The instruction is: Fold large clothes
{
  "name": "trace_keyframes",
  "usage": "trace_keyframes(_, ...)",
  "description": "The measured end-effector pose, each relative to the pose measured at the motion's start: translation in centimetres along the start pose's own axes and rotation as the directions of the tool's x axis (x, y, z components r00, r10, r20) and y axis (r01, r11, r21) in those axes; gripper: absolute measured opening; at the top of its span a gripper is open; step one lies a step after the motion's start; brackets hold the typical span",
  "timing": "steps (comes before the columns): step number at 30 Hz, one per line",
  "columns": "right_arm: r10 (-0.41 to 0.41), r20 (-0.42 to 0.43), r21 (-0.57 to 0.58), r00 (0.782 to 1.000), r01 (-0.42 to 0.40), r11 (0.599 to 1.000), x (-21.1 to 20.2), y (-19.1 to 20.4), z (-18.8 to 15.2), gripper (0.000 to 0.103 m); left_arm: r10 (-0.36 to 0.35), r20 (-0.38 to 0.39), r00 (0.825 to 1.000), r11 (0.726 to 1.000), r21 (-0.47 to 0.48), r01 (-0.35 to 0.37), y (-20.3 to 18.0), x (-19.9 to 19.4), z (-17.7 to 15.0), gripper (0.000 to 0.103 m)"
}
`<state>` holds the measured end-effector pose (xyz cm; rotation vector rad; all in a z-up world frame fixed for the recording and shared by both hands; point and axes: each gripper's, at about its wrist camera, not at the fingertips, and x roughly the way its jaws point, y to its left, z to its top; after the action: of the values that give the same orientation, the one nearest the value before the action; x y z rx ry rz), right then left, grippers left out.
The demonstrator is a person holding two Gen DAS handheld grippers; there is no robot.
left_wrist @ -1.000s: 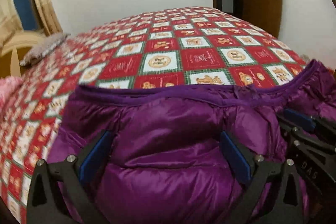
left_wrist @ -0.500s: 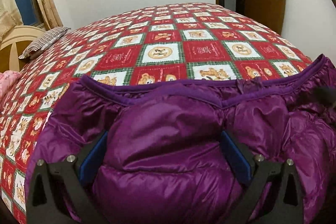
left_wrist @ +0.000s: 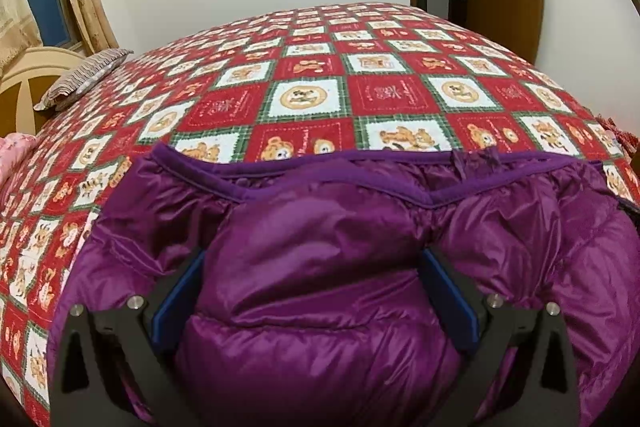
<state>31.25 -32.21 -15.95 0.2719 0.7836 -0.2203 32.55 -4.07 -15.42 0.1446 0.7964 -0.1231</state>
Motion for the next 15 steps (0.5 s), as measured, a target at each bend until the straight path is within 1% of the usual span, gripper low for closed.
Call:
trace_keyframes(3,-0.007,-0.013,-0.009,1.000,0.007,1.000,0.0,0.1,-0.1,0.036,-0.043,-0.023,0.999,0.999,-0.001,0.043,0.4,-0.1,0.1,0.103)
trace_keyframes(4,-0.012,-0.024,-0.019,1.000,0.012,1.000,-0.2,0.1,0.1,0.036,-0.073,-0.038,0.997,0.997,0.006,0.074,1.0,-0.7,0.1,0.103)
trace_keyframes(5,-0.032,-0.041,-0.049,0.999,0.030,0.998,-0.6,0.5,0.4,0.036,-0.081,-0.037,0.996,0.997,0.009,0.081,1.4,-1.4,-0.1,0.103)
trace_keyframes(6,-0.051,-0.034,-0.064,0.998,0.048,0.997,-1.3,0.9,0.5,0.036,-0.075,-0.027,0.997,0.997,0.007,0.075,1.9,-2.2,-0.3,0.103)
trace_keyframes(7,-0.057,0.014,-0.070,0.998,0.058,0.996,-3.0,1.5,0.5,0.036,-0.054,0.001,0.999,0.999,0.002,0.054,2.9,-3.7,-0.7,0.103)
trace_keyframes(8,-0.034,0.076,-0.081,0.997,0.040,0.996,-5.2,2.3,0.3,0.036,-0.043,0.016,0.999,0.999,-0.001,0.043,3.4,-4.5,-1.0,0.103)
trace_keyframes(9,0.000,0.110,-0.110,0.994,0.012,0.994,-7.2,3.6,-0.2,0.035,-0.019,0.036,0.999,1.000,-0.015,0.020,4.4,-5.8,-1.6,0.103)
trace_keyframes(10,0.019,0.120,-0.129,0.993,-0.003,0.992,-8.2,4.5,-0.5,0.033,0.006,0.044,0.999,1.000,-0.029,-0.005,5.2,-6.7,-2.0,0.103)
trace_keyframes(11,0.050,0.121,-0.151,0.991,-0.032,0.988,-9.6,6.0,-1.4,0.031,0.042,0.058,0.997,0.998,-0.052,-0.039,6.2,-7.8,-2.7,0.103)
trace_keyframes(14,0.170,0.088,-0.166,0.982,-0.154,0.974,-11.5,10.0,-4.4,0.029,0.080,0.082,0.993,0.992,-0.108,-0.071,8.3,-9.6,-4.4,0.103)
trace_keyframes(15,0.192,0.079,-0.176,0.978,-0.176,0.968,-11.7,11.3,-5.3,0.029,0.092,0.081,0.992,0.988,-0.128,-0.081,8.8,-9.8,-4.8,0.103)
